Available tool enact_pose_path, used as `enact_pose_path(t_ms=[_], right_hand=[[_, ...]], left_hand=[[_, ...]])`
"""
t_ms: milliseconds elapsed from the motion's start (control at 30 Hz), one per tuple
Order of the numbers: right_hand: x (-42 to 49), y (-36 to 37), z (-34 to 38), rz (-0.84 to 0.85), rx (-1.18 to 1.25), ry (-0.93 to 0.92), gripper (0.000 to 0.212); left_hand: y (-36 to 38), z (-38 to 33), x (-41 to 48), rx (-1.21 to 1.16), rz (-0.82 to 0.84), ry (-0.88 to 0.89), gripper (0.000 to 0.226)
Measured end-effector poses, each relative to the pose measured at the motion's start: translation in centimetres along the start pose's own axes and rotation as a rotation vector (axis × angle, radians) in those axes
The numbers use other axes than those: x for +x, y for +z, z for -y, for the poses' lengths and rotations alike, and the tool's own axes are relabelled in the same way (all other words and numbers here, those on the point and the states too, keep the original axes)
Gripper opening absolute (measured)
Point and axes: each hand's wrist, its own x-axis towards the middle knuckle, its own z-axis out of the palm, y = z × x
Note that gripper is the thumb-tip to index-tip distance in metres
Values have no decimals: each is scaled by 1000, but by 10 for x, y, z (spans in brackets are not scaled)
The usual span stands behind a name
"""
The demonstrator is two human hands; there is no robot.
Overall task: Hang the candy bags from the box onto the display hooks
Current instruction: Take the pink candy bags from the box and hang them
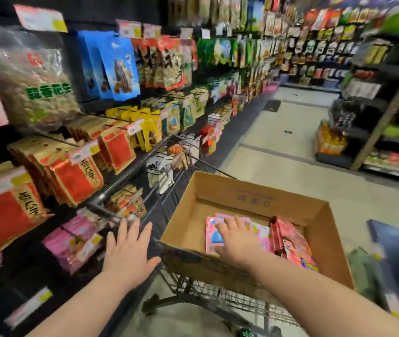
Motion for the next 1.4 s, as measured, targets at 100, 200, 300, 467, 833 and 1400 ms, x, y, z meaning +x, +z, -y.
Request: enact_pose_path(t_ms=[100,200,300,467,833,1400], right_hand=[[7,11,-57,58,0,94,63],[24,21,-106,105,-9,129,62],[48,35,-147,165,8,141,62],[83,65,-195,300,26,110,60],[126,123,-215,511,124,56,54],[170,199,-177,688,273,222,58]], left_hand=[[1,-44,33,14,45,56,85],[5,-88,72,22,93,94,85],[16,-128,111,60,157,118,85],[39,-177,162,78,283,114,84],[107,-200,219,12,540,77,81],[232,-206,298,-801,762,-521,43]])
